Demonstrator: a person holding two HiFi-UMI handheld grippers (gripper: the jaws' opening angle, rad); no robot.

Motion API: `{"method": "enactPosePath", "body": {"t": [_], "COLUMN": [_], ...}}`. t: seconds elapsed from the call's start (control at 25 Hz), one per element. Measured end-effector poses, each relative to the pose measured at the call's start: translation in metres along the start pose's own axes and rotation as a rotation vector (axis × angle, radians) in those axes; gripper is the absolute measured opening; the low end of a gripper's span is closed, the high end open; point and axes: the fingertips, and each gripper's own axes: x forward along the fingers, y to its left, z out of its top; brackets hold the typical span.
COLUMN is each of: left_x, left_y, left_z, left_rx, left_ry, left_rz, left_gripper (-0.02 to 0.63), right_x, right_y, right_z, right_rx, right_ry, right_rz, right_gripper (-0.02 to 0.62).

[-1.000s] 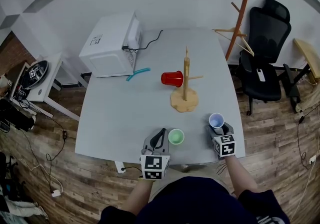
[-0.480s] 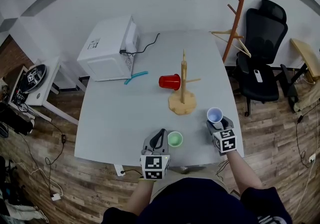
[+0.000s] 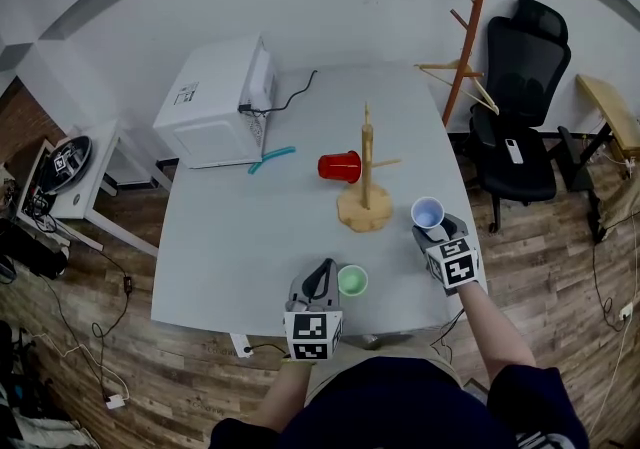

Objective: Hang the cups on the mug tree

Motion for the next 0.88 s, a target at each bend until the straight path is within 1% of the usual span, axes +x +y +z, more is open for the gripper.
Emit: {"method": "enactPosePath", "body": {"t": [0.28, 0.52, 0.88], "left_x": [0.001, 0.000, -0.003], "left_y": [0.000, -0.003, -0.003], "left_z": [-0.001, -0.005, -0.010], "left_rx": [-0.011, -0.018, -0.026], "left_ry": [-0.005, 0.003, 0.015], "left_rz": [-0.003, -0.011, -0.006], "left_gripper": [0.020, 0.020, 0.020], "right_x": [0.007, 0.014, 0.020], "right_y": [-0.006, -0.011, -0.013], "right_z": [0.024, 0.041, 0.077], "right_rx": [-0.056, -0.113, -0.194], "right_ry": [0.013, 0.041, 0.052], "right_rz": [0.006, 0.013, 0.009], "right_gripper": [0.259, 0.259, 0.259]}}
